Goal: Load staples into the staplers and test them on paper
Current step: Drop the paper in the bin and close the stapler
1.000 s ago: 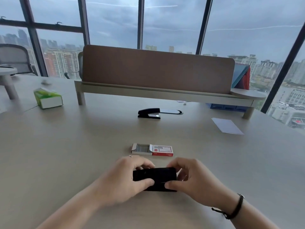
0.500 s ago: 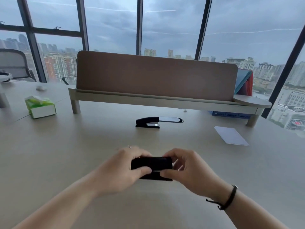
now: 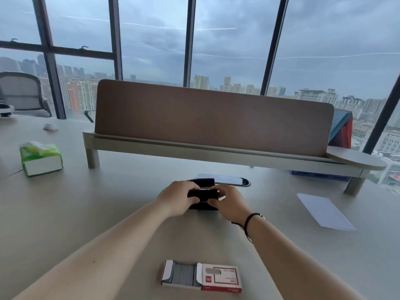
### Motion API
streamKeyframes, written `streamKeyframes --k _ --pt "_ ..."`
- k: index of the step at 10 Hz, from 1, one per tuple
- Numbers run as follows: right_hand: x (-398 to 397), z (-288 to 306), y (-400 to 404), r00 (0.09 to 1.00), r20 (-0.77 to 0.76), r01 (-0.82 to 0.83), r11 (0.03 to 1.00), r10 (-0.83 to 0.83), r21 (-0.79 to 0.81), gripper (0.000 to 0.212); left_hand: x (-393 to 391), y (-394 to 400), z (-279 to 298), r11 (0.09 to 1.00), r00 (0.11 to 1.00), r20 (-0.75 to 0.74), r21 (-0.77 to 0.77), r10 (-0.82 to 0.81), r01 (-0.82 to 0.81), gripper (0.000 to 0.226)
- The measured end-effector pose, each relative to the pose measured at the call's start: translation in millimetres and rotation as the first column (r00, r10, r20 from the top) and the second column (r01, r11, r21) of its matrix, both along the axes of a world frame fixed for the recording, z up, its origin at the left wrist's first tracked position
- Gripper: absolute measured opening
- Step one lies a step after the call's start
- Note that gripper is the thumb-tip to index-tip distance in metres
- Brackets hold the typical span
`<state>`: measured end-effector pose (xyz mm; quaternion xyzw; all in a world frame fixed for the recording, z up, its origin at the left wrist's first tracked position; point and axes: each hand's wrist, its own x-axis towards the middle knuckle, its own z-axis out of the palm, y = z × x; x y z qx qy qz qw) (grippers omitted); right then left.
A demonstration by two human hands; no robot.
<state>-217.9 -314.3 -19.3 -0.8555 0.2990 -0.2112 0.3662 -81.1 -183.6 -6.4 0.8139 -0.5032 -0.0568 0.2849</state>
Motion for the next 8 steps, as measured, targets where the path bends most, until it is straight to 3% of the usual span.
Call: streamKeyframes --k 2,5,8 --pt "5.6 -19.6 -14.8 0.996 0.081 0.021 0.998 -0.026 0.059 0.039 7.2 -14.0 -9.9 0.999 0.998 0.052 -0.008 0.033 -0.032 0.036" --pt "-8.5 -24.0 -7.0 0.990 0.118 0.069 0.993 -0.080 0.099 0.059 -5.2 6.4 -8.8 0.960 0.990 0.062 -0.258 0.130 -0.110 0.023" --pt "-49.9 -18.5 11.0 0.990 0.105 0.080 0.983 -0.098 0.165 0.058 -31.4 49.5 -15.5 0.955 0.998 0.062 -0.297 0.018 0.001 0.010"
